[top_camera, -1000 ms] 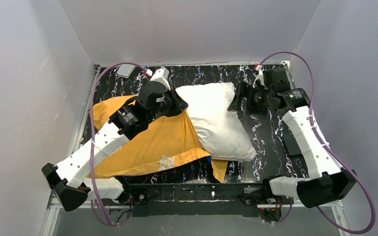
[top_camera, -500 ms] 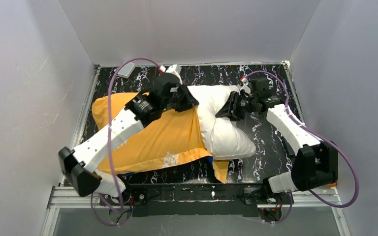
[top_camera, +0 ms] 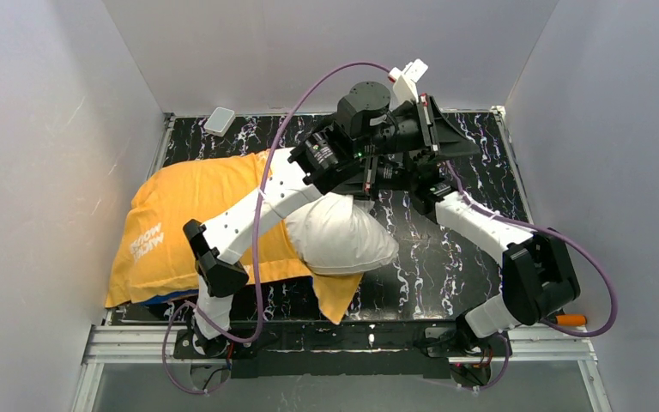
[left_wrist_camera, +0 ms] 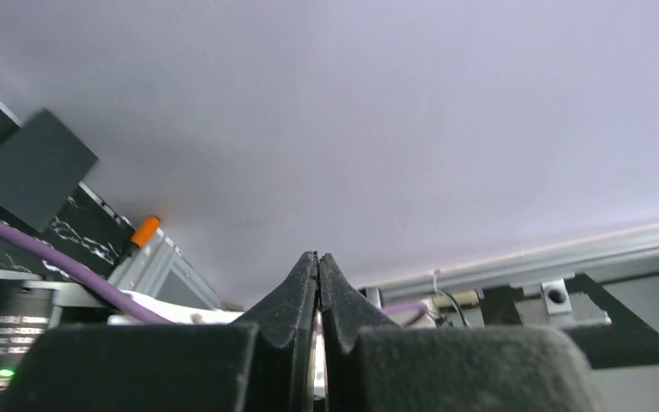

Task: Put the pillow into the pillowcase
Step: Stuff the pillow into the pillowcase.

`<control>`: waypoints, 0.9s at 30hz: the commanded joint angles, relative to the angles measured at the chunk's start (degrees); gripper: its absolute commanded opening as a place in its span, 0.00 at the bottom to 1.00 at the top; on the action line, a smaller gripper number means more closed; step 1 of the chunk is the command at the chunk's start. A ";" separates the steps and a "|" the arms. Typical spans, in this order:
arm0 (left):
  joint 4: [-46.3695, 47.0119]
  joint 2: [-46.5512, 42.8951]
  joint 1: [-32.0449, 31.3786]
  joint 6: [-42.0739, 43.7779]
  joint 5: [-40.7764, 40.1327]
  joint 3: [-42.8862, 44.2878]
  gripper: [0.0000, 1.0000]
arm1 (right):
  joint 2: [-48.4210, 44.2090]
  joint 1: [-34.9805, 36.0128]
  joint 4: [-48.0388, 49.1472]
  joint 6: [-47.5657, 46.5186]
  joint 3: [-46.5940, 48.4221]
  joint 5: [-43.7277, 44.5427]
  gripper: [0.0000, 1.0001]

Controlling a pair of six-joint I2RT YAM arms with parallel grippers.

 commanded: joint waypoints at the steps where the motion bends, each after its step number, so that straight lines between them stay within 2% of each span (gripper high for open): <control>1: -1.35 -5.75 -0.26 0.72 0.26 -3.32 0.00 | -0.62 0.47 4.40 0.42 2.23 -1.88 0.01; 3: -5.62 -12.24 -0.22 6.53 -7.03 -9.60 0.00 | -1.74 0.47 -6.19 -6.55 3.59 0.10 0.01; 4: -8.64 -15.75 -0.20 9.14 -12.01 -12.85 0.04 | -2.22 0.47 -10.05 -9.28 3.78 0.86 0.01; 8: -21.47 -28.57 -0.08 18.10 -33.30 -24.39 0.49 | -4.80 0.38 -17.31 -13.33 1.76 3.48 0.04; 11: -31.13 -35.52 0.20 22.28 -47.93 -27.99 0.69 | -6.48 0.26 -22.68 -16.57 2.04 6.14 0.19; 14: -43.29 -37.43 1.24 24.08 -57.30 -27.99 0.82 | -7.76 -0.42 -29.44 -21.47 5.05 9.14 0.47; 17: -54.99 -36.24 4.04 23.61 -59.92 -25.99 0.88 | -7.74 -0.87 -40.58 -27.47 11.66 14.16 0.75; 20: -58.67 -34.10 8.31 23.82 -55.88 -25.28 0.91 | -7.08 -2.21 -47.72 -31.15 16.37 18.58 0.96; 27: -57.15 -26.69 13.36 27.40 -48.46 -24.08 0.93 | -5.77 -7.38 -48.74 -30.05 16.68 17.11 0.98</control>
